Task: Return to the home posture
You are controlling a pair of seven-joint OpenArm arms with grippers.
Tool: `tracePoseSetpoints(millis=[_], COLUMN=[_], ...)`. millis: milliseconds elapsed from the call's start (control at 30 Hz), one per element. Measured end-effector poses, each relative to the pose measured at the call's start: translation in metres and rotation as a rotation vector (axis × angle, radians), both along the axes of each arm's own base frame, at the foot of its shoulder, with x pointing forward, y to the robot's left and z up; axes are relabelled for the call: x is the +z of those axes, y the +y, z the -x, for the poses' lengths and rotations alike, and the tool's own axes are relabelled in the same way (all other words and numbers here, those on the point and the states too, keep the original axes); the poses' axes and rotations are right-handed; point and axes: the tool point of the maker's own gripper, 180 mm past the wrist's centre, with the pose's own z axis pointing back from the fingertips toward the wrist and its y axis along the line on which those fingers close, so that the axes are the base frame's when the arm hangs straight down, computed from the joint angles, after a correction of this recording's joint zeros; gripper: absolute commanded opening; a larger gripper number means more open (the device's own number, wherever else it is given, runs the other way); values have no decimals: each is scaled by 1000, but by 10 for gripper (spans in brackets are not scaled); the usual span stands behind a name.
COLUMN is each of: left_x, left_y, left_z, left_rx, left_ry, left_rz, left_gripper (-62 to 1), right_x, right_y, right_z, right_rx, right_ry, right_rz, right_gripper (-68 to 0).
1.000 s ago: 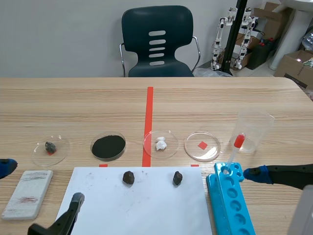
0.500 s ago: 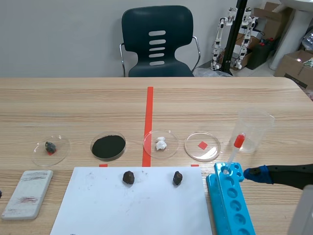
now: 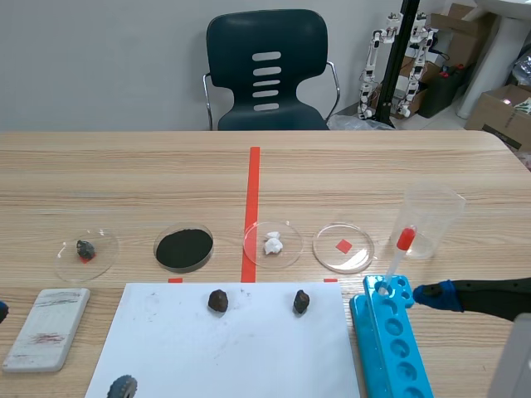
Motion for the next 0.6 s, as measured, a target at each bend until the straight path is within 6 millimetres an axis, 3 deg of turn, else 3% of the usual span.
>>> tracePoseSetpoints(millis=[600], left_x=[1], left_y=[1], left_z=[-4], left_rx=[5], left_ry=[-10], left_rz=[4], left_gripper=[14], right_x=[0], right_y=[0], right_z=[0], right_rx=[0], right_ry=[0], right_rz=[0], right_gripper=[-106])
